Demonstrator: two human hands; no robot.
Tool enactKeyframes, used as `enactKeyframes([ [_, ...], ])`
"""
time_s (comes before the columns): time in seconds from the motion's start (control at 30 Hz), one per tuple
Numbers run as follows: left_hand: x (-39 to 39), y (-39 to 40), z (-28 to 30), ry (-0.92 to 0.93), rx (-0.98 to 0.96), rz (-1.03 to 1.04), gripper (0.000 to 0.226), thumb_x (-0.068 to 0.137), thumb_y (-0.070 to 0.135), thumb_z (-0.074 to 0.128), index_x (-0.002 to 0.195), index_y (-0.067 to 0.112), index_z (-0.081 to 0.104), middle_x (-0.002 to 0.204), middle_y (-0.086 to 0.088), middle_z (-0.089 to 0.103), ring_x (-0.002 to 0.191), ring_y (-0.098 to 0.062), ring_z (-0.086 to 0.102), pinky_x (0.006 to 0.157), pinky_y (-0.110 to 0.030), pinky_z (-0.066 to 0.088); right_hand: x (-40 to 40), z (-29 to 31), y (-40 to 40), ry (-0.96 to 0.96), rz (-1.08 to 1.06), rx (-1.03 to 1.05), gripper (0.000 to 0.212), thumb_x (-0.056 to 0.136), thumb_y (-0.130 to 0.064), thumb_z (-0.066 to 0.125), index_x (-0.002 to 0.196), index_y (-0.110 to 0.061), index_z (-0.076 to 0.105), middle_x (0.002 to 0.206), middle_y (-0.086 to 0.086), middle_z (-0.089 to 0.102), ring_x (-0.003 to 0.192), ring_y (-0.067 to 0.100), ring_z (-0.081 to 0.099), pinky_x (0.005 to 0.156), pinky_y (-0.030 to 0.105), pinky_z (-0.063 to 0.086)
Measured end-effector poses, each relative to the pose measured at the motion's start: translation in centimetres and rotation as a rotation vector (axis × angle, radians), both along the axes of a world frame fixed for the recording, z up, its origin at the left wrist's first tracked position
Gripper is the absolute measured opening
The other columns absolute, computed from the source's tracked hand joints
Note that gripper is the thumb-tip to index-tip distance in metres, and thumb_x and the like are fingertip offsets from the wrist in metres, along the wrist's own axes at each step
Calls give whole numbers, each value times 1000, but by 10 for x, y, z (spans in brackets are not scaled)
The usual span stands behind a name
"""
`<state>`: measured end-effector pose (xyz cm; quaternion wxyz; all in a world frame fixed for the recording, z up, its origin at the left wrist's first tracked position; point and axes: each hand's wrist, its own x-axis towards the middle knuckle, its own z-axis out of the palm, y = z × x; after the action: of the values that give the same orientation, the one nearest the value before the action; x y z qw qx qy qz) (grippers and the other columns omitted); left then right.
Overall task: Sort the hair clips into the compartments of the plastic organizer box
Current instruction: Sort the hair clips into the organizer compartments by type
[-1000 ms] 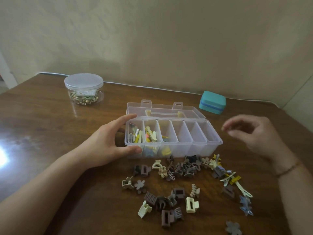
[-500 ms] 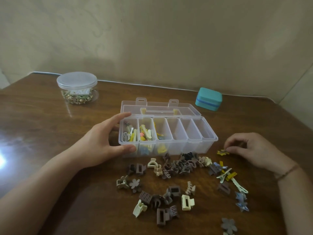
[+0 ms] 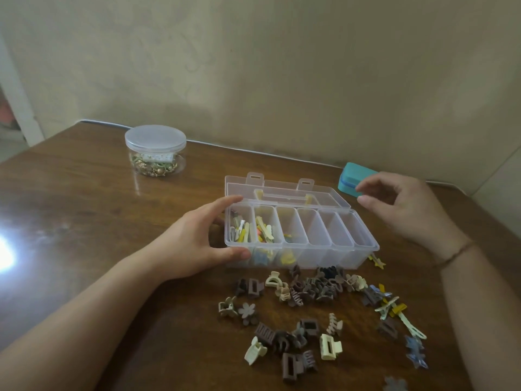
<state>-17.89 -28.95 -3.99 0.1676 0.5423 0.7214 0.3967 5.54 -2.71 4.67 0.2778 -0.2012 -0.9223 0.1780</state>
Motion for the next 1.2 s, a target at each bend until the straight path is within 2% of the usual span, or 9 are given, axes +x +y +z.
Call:
enactKeyframes([
  [0.07,-1,0,-1,7,3,3,103,57,81,69,147,54,26,147,20,46,123,5,52,103,-37,50,11,-11,6,-31,-48,-8,23,84,-19,71,83,-41,65,89,-16,67,82,-4,61,66,12,41],
  [0.23,-2,1,-3,26,4,13,102,58,82,70,146,56,26,141,21,51,119,9,53,102,-31,49,51,-51,26,-250,-237,-75,26,85,-21,71,81,-45,61,93,-12,68,85,7,62,65,20,43],
  [0.4,-2,1,-3,22,9,20,100,57,82,70,144,58,27,142,22,49,121,8,52,103,-35,49,51,-68,19,-372,-227,-113,30,80,-38,74,101,-51,56,86,-19,60,72,5,55,57,20,40],
  [0.57,0,1,-3,14,17,24,101,57,81,71,145,57,28,142,19,52,121,5,54,104,-38,49,50,-68,20,-449,-243,-79,17,82,-30,73,86,-43,63,86,-17,58,75,4,56,58,15,39],
  [0.7,-1,1,-2,7,7,18,101,58,81,71,145,57,27,142,20,50,122,4,54,104,-37,49,51,-56,18,-358,-275,-35,27,82,-22,74,78,-43,59,89,-15,60,82,1,55,62,14,39],
  [0.87,0,0,-1,8,1,10,101,59,79,72,146,56,26,144,22,49,122,6,52,104,-35,49,20,-8,-14,60,-106,-26,10,77,-31,73,80,-39,67,77,-17,67,75,0,63,61,9,43],
  [0.93,-1,0,-1,9,4,6,101,59,79,71,146,55,26,144,22,48,122,7,52,103,-33,49,-7,3,-36,118,38,-85,4,77,-32,73,79,-34,70,76,-17,69,70,1,63,59,7,45],
  [1.03,0,0,-1,6,5,2,101,60,79,72,147,54,26,145,22,47,122,8,51,102,-31,50,-45,-5,-62,24,174,-108,7,81,-25,74,78,-29,70,72,-13,69,65,2,60,57,9,43],
  [1.2,-1,-1,-1,10,0,3,100,61,78,72,147,55,25,145,23,46,122,8,51,103,-34,50,-60,-25,-71,-221,184,-37,8,86,-28,69,82,-35,69,80,-18,66,81,-5,57,63,8,42],
])
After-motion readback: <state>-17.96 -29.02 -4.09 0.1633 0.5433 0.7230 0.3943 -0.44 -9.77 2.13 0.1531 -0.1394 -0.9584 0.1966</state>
